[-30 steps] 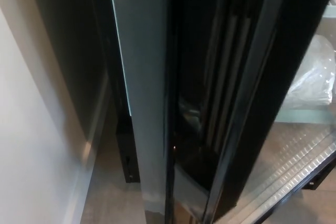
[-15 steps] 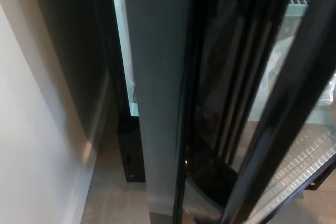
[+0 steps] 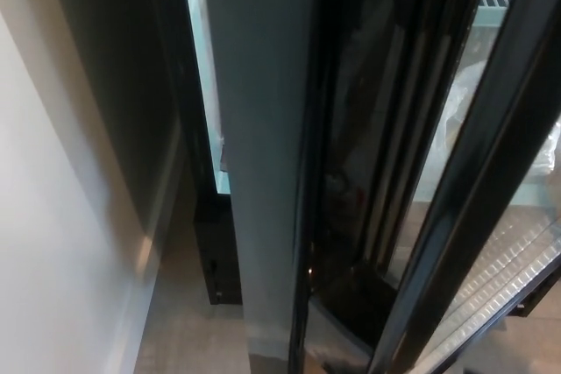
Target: The robot stands in front of a refrigerator with an opened door and closes the door by swing its right hand at the door
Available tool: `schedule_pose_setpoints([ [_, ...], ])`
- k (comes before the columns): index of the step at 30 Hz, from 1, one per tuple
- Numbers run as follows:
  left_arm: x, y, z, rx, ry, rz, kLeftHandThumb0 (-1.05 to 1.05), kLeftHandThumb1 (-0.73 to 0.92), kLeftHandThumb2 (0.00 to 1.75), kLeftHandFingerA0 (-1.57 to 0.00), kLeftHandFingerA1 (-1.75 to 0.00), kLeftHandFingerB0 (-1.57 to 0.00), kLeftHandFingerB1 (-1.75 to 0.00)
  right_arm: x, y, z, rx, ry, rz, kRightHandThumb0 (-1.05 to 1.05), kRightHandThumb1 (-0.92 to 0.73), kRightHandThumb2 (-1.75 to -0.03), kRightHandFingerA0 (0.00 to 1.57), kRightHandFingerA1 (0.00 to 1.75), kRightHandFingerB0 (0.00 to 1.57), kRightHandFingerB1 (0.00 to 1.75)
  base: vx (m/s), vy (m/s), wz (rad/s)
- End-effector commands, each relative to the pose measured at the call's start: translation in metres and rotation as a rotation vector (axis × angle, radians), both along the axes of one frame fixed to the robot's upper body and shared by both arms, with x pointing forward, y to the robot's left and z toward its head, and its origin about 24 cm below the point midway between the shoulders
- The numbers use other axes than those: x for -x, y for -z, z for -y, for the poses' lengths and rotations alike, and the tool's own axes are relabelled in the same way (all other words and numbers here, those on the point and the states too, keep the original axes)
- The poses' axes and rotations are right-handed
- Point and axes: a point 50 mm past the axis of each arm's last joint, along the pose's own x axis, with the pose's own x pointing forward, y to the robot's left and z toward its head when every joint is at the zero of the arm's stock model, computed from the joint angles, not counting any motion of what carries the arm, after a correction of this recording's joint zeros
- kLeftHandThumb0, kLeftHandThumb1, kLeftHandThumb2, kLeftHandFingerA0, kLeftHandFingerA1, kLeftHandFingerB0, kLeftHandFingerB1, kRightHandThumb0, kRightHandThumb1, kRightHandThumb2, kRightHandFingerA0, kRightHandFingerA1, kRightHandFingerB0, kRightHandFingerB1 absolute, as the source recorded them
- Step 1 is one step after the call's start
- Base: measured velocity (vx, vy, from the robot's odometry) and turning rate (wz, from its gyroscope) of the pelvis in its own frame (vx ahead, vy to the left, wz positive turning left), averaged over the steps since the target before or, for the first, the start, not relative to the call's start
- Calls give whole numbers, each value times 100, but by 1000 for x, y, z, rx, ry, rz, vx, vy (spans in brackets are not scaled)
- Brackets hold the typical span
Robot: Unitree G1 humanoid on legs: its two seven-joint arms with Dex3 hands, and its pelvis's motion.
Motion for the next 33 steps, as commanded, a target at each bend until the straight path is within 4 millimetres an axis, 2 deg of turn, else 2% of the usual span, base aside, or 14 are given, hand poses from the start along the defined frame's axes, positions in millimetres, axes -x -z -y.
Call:
schedule_pose_setpoints([
  [1, 18, -2, -9, -7, -20, -24, -51, 79, 63, -34, -33, -25, -30, 38, -217, -17, -63, -49, 1267, -34, -58, -112, 1, 51, 0, 49, 0, 0, 0],
  [3, 18, -2, -9, -11, -18, -25, -52, 79, 63, -34, -33, -26, -30, 40, -231, -23, -67, -53, 1326, -68, -83, -67, 10, 26, 16, 29, 0, 0, 0],
  [10, 18, -3, -9, -5, -4, -16, -51, 79, 63, -35, -34, -26, -30, 42, -252, -34, -44, -68, 1451, -69, -84, -65, 6, 26, 15, 27, 0, 0, 0],
  [11, 18, -2, -8, -7, -5, -21, -51, 79, 63, -35, -33, -26, -30, 42, -258, -37, 2, -88, 1489, -77, -67, -102, 6, 28, 8, 36, 0, 0, 0],
  [14, 17, -1, -7, -18, 4, -24, -51, 79, 63, -36, -34, -27, -30, 38, -270, -44, -49, -129, 1575, -37, -48, -108, 1, 52, 0, 50, 0, 0, 0],
  [17, 17, -2, -7, -20, 7, -27, -50, 79, 63, -35, -33, -26, -30, 37, -270, -58, -106, -65, 1609, -69, -80, -64, 10, 40, 24, 37, 0, 0, 0],
  [21, 17, -2, -8, -15, 1, -21, -51, 79, 63, -35, -33, -26, -30, 37, -275, -68, -153, 5, 1702, -82, -56, -98, 5, 40, 18, 48, 0, 0, 0],
  [22, 17, -2, -8, -16, 3, -20, -51, 79, 63, -36, -34, -26, -30, 35, -281, -71, -450, -20, 1687, -61, -71, -61, 32, 52, 55, 55, 0, 0, 0],
  [25, 18, -2, -8, -16, 1, -21, -52, 79, 63, -35, -33, -26, -30, 34, -287, -79, -730, -69, 1647, -54, -75, -62, 44, 56, 61, 59, 0, 0, 0],
  [26, 17, -2, -9, -10, -5, -22, -52, 79, 63, -36, -34, -26, -30, 28, -291, -84, -669, -62, 1671, -60, -62, -100, 32, 61, 47, 64, 0, 0, 0],
  [27, 17, -2, -8, -6, -9, -21, -52, 79, 63, -35, -34, -26, -30, 23, -293, -87, -618, -92, 1666, -54, -86, -65, 16, 55, 24, 49, 0, 0, 0],
  [31, 17, -2, -8, -2, -6, -21, -52, 79, 63, -35, -34, -25, -30, -5, -297, -93, -281, -148, 1846, -46, -84, -65, 18, 46, 23, 43, 0, 0, 0],
  [32, 17, -2, -7, -5, -2, -23, -51, 79, 63, -35, -34, -25, -30, -20, -299, -97, -52, -195, 1896, -90, -53, -100, 1, 23, 11, 49, 0, 0, 0],
  [33, 18, -1, -7, -10, 3, -24, -51, 79, 63, -35, -34, -26, -30, -30, -293, -96, 84, -222, 1816, -93, -69, -105, 0, 12, 3, 9, 0, 0, 0],
])
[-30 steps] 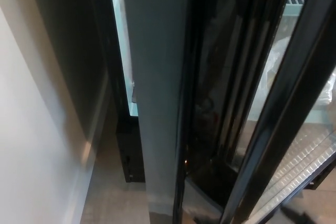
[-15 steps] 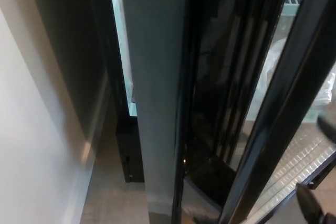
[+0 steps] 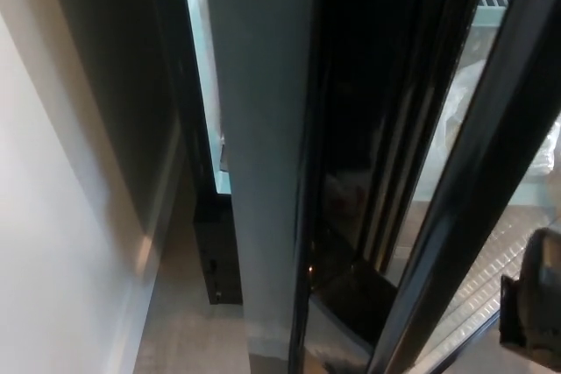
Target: The robot stands in front of a refrigerator with an opened door and closes the door by swing its right hand at the door
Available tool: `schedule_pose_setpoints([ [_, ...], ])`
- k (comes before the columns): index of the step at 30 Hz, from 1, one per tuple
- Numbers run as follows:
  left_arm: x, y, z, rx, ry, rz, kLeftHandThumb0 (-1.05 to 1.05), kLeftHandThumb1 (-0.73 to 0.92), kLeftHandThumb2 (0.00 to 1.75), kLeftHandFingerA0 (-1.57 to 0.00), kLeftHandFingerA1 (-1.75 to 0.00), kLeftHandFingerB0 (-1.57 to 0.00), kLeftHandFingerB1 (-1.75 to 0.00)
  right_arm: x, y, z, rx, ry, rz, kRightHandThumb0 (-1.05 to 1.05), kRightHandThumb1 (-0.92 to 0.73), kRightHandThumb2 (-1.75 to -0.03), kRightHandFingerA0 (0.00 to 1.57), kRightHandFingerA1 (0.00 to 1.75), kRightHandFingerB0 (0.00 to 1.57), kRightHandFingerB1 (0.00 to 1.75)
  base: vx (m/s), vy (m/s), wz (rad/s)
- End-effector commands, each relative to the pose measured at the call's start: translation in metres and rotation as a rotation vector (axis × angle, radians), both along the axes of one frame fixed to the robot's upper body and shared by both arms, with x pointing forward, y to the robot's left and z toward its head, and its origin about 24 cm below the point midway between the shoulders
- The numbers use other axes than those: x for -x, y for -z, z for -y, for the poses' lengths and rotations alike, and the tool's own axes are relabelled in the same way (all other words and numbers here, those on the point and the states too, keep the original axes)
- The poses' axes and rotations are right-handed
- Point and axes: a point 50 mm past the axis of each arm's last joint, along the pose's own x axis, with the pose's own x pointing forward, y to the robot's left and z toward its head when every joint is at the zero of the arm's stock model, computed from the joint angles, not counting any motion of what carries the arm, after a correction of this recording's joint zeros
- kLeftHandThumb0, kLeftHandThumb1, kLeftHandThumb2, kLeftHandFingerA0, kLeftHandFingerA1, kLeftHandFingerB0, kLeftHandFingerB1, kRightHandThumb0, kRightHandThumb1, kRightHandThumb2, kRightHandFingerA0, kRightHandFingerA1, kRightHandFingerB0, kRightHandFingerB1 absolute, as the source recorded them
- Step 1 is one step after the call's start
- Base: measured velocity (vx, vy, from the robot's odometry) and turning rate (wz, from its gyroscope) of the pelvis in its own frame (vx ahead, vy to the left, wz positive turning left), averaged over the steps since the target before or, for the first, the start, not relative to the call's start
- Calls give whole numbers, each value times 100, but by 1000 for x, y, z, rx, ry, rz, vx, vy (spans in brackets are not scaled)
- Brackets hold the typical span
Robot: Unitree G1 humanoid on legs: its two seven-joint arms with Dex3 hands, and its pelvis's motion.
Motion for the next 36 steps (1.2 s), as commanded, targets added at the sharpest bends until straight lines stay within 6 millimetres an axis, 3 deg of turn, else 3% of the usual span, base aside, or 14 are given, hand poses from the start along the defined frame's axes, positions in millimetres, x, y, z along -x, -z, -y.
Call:
schedule_pose_setpoints([
  [1, 6, -3, -5, -16, 17, 4, -51, 79, 63, -35, -34, -26, -30, -37, -15, -9, 399, 374, 301, -93, -69, -105, 0, 12, 3, 9, 0, 0, 0],
  [7, 5, -4, -6, -9, -1, 11, -51, 79, 63, -35, -34, -26, -30, -76, 18, -18, 609, 317, 17, -79, -71, -101, 0, 10, 0, 15, 0, 0, 0],
  [11, 3, -4, -6, -11, 8, 15, -51, 79, 63, -35, -34, -26, -30, -113, 41, -28, 739, 291, -172, -68, -88, -65, 0, 10, 0, 18, 0, 0, 0],
  [13, 3, -4, -6, 4, -16, 16, -51, 78, 63, -36, -34, -26, -30, -144, 51, -29, 820, 325, -267, -76, -70, -92, 0, 9, 0, 14, 0, 0, 0],
  [16, 6, -3, -6, -11, -1, 11, -51, 78, 63, -37, -34, -27, -30, -173, 63, -29, 903, 399, -364, -74, -88, -66, 0, 12, 0, 19, 0, 0, 0],
  [17, 7, -3, -6, -15, 5, 9, -51, 79, 63, -36, -34, -27, -30, -183, 66, -28, 920, 415, -394, -74, -68, -94, 3, 18, 0, 20, 0, 0, 0],
  [24, 7, -4, -7, -14, 6, 5, -51, 79, 63, -36, -34, -26, -30, -247, 88, -19, 1071, 545, -579, -67, -80, -67, 1, 17, 5, 21, 0, 0, 0],
  [26, 8, -3, -6, -10, 2, 1, -51, 79, 63, -35, -33, -26, -30, -253, 89, -18, 1108, 568, -602, -69, -84, -68, 0, 15, 4, 21, 0, 0, 0],
  [27, 8, -2, -5, -11, 8, -3, -51, 80, 64, -35, -33, -26, -30, -262, 87, -15, 1143, 599, -643, -74, -68, -102, 0, 21, 9, 24, 0, 0, 0],
  [28, 8, -2, -4, -11, 10, -3, -51, 80, 64, -35, -33, -26, -30, -264, 87, -15, 1150, 606, -652, -74, -68, -102, 0, 21, 9, 24, 0, 0, 0],
  [29, 8, -1, -3, -11, 14, -9, -52, 80, 64, -34, -33, -26, -30, -272, 83, -12, 1189, 633, -730, -72, -85, -66, 0, 17, 0, 22, 0, 0, 0],
  [32, 7, -1, -3, -12, 15, -6, -52, 79, 63, -35, -33, -26, -30, -280, 78, -8, 1220, 681, -784, -73, -85, -66, 0, 18, 1, 22, 0, 0, 0],
  [33, 6, -3, -5, -14, 24, 1, -51, 80, 64, -35, -33, -25, -30, -282, 76, -6, 1231, 708, -798, -76, -70, -104, 0, 19, 3, 21, 0, 0, 0],
  [36, 5, -4, -6, -17, 25, 3, -51, 79, 64, -36, -33, -26, -30, -283, 75, -6, 1236, 710, -801, -77, -69, -95, 2, 16, 1, 19, 0, 0, 0],
])
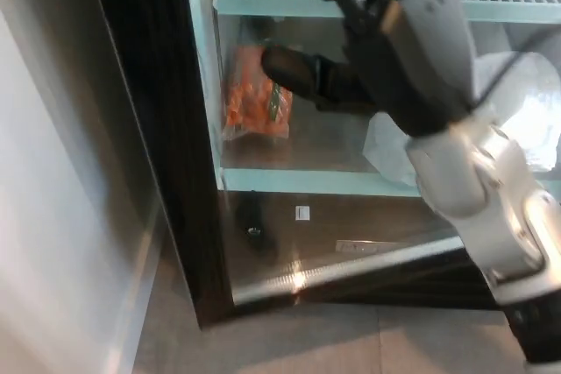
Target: The robot stands in front of a refrigerator with an opened door and closes the door by swing its right hand at the door
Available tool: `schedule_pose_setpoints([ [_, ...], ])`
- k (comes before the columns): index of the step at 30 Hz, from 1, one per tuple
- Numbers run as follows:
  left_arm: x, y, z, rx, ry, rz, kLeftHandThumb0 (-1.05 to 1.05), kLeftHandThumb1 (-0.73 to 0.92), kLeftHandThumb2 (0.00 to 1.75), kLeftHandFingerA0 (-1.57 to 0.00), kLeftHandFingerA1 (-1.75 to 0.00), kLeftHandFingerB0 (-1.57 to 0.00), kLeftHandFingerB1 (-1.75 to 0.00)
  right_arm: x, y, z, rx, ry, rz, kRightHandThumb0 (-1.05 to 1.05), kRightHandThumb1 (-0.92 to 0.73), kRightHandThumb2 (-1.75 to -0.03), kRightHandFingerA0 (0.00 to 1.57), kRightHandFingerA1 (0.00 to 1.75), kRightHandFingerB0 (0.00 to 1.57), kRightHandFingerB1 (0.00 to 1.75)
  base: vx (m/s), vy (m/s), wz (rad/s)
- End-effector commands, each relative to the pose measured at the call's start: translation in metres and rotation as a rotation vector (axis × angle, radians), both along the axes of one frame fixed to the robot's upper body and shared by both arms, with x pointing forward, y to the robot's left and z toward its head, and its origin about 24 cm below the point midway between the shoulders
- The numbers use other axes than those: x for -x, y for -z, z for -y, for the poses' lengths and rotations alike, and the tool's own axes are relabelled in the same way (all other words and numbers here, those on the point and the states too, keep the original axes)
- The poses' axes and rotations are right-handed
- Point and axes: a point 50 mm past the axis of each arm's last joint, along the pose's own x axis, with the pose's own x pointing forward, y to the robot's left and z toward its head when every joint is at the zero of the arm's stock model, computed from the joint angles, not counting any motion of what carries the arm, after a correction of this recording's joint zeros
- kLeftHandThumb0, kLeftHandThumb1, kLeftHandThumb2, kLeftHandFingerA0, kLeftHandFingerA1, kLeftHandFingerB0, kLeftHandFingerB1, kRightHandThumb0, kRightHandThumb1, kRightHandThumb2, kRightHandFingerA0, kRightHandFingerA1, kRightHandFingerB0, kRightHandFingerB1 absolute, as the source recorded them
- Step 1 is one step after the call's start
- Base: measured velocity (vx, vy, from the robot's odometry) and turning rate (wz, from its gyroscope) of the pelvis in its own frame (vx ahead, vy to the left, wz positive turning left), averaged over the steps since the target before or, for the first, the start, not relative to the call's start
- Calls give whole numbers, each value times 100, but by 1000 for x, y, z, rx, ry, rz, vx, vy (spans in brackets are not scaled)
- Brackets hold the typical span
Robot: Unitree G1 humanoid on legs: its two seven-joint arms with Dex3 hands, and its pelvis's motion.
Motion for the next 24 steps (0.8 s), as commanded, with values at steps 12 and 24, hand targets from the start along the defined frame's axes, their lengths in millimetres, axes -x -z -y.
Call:
schedule_pose_setpoints([
  [12, 9, -6, -10, -19, 17, 3, -53, 78, 64, -41, -35, -32, -32, -95, 88, 46, 533, 523, -560, -74, -68, -101, 0, 21, 14, 27, 0, 0, 0],
  [24, 13, -10, -16, -39, 11, 10, -52, 64, 97, -38, -53, -23, -45, -60, 104, 47, 461, 321, -503, -78, -72, -102, 1, 24, 12, 30, 0, 0, 0],
])
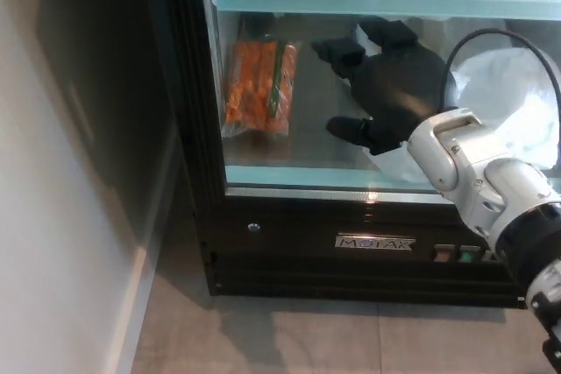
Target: The robot stands in front of a refrigerator with an opened door and closes the door by swing its right hand at the door
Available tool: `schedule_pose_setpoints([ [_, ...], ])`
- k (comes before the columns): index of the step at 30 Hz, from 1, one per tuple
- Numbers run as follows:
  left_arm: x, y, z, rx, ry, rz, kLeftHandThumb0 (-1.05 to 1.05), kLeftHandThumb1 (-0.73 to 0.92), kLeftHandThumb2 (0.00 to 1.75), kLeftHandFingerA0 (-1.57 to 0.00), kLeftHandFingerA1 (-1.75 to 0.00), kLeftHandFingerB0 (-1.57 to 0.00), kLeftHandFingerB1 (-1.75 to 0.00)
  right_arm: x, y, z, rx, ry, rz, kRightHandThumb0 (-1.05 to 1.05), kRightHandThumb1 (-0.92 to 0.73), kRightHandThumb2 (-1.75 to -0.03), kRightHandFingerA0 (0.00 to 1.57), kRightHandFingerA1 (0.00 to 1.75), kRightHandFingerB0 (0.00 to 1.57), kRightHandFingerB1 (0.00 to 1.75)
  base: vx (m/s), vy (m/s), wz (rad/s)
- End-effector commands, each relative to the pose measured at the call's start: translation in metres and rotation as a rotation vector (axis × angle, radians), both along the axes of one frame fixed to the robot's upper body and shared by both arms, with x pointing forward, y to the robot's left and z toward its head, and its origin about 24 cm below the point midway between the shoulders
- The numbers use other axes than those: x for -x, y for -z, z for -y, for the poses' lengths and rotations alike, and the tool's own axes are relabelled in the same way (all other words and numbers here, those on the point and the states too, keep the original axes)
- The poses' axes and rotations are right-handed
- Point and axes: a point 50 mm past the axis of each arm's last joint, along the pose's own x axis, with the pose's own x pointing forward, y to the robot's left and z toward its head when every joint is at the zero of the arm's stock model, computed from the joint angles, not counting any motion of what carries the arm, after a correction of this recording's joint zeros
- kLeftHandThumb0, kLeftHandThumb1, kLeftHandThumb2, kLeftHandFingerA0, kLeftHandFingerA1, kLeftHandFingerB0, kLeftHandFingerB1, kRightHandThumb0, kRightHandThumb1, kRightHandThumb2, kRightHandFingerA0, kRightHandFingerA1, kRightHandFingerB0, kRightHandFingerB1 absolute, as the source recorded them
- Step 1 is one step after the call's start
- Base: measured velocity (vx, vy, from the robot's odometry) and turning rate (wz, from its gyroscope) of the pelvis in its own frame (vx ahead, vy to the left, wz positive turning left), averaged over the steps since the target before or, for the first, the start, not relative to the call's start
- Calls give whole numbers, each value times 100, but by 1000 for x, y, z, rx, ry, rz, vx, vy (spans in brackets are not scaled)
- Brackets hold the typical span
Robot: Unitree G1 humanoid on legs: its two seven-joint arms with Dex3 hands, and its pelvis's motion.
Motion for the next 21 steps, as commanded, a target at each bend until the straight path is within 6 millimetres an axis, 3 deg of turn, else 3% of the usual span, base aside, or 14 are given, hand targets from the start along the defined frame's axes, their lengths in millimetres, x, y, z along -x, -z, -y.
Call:
schedule_pose_setpoints([
  [1, 3, -6, -9, -29, 18, 11, -52, 64, 96, -37, -52, -23, -45, 31, 14, 16, -75, -75, -7, -75, -70, -101, 0, 26, 11, 33, 0, 0, 0],
  [3, 2, -7, -9, -28, 20, 13, -52, 64, 96, -37, -52, -23, -45, 38, 17, 18, -92, -83, -9, -75, -70, -101, 0, 26, 11, 33, 0, 0, 0],
  [6, 3, -5, -8, -18, 14, 8, -51, 63, 96, -36, -53, -21, -45, 72, 40, 30, -173, -99, -59, -80, -70, -99, 0, 33, 12, 39, 0, 0, 0],
  [7, 4, -5, -7, -23, 10, 3, -54, 77, 65, -42, -35, -33, -33, 89, 52, 36, -202, -99, -88, -74, -67, -99, 0, 38, 14, 44, 0, 0, 0],
  [8, 4, -5, -7, -24, 9, 3, -54, 77, 65, -42, -35, -33, -33, 92, 54, 37, -204, -99, -93, -74, -67, -99, 0, 38, 14, 44, 0, 0, 0],
  [9, 5, -4, -7, -21, 14, -1, -49, 63, 97, -38, -54, -22, -46, 113, 80, 46, -212, -79, -149, -34, -55, -108, 0, 49, 0, 46, 0, 0, 0],
  [12, 6, -4, -7, -14, 21, -4, -50, 64, 97, -38, -53, -24, -46, 140, 114, 60, -207, -18, -254, -34, -56, -109, 0, 49, 0, 46, 0, 0, 0],
  [13, 5, -4, -6, -17, 21, -4, -51, 76, 65, -44, -36, -35, -34, 153, 136, 71, -203, 51, -336, -33, -57, -109, 0, 49, 0, 46, 0, 0, 0],
  [17, 6, -2, -5, -30, 24, -16, -51, 77, 64, -43, -36, -34, -33, 190, 199, 105, -170, 323, -579, -34, -55, -109, 0, 49, 0, 46, 0, 0, 0],
  [19, 5, -2, -5, -29, 25, -15, -52, 78, 64, -43, -35, -34, -32, 199, 214, 116, -121, 398, -656, -34, -55, -110, 0, 49, 0, 46, 0, 0, 0],
  [21, 4, -2, -4, -26, 39, -13, -52, 78, 64, -43, -36, -34, -33, 220, 238, 136, -74, 558, -807, -34, -56, -109, 0, 49, 0, 46, 0, 0, 0],
])
